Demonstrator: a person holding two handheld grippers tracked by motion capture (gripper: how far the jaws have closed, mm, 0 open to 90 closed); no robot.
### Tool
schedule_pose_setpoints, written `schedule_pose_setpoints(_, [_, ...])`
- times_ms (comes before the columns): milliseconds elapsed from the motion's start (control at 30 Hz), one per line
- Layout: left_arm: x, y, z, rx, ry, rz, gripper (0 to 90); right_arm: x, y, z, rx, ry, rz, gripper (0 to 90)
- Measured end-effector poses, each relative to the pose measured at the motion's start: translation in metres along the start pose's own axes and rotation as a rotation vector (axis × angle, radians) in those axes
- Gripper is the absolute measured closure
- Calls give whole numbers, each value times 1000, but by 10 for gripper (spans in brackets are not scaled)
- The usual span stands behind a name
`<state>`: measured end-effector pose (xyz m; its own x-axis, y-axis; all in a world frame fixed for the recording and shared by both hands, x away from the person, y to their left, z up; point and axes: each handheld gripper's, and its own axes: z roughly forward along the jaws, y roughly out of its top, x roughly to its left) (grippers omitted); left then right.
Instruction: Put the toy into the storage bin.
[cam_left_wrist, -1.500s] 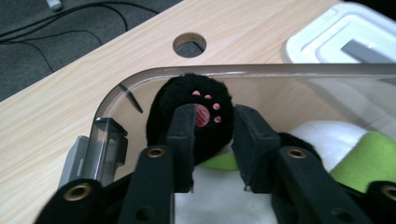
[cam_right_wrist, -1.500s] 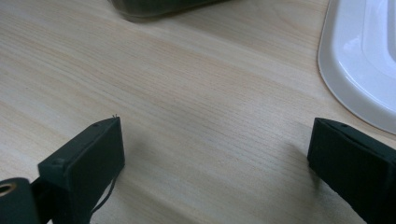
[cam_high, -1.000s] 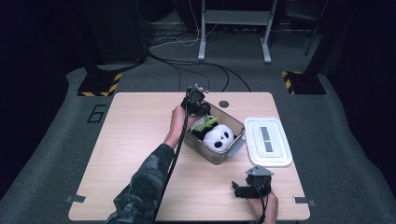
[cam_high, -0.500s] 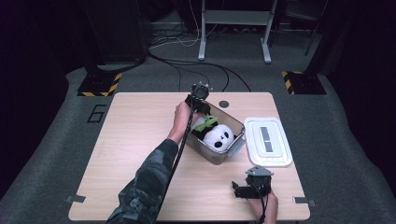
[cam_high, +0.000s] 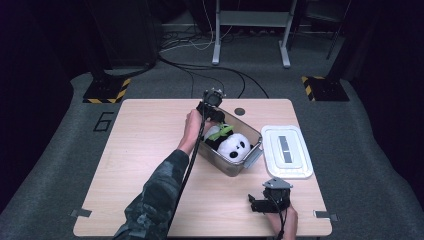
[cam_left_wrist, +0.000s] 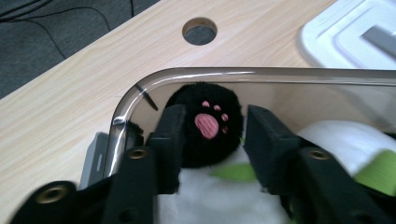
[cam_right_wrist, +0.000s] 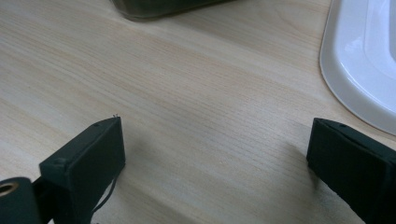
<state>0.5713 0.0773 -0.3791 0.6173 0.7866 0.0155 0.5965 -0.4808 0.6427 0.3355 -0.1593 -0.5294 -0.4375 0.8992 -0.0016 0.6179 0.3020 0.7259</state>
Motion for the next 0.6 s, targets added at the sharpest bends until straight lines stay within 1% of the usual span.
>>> schedule_pose_setpoints(33, [0, 0, 0, 0, 0, 0, 528, 0, 0, 0, 0, 0, 0, 33])
schedule_pose_setpoints(67, [-1, -6, -12, -55, -44, -24, 515, 0, 0, 0, 1, 0, 2, 33])
schedule_pose_setpoints(133, [-5, -13, -21, -82, -99, -22, 510, 0, 0, 0, 1, 0, 3, 33])
schedule_pose_setpoints(200, [-13, -20, -20, -64, -103, -2, 520, 0, 0, 0, 1, 0, 2, 33])
schedule_pose_setpoints(233, [-16, -23, -17, -45, -111, 3, 535, 0, 0, 0, 1, -1, 3, 33])
schedule_pose_setpoints(267, [-18, -25, -13, -23, -94, 17, 555, 0, 0, 0, 3, 4, 0, 33])
schedule_pose_setpoints(333, [-18, -29, -6, 1, -100, 9, 579, 0, 0, 0, 3, 4, 1, 33])
schedule_pose_setpoints(367, [-19, -29, -3, 9, -95, 7, 583, 0, 0, 0, 4, 5, 3, 33])
schedule_pose_setpoints(400, [-21, -29, -2, 25, -93, 19, 587, 0, 0, 0, 4, 5, 3, 33])
schedule_pose_setpoints(467, [-26, -29, 0, 45, -65, 37, 603, 0, 0, 0, 3, 3, 3, 33])
schedule_pose_setpoints(567, [-31, -30, 4, 65, -44, 54, 623, 0, 0, 0, 2, 2, 3, 33])
schedule_pose_setpoints(600, [-31, -31, 5, 71, -43, 60, 633, 0, 0, 0, 2, 2, 3, 33])
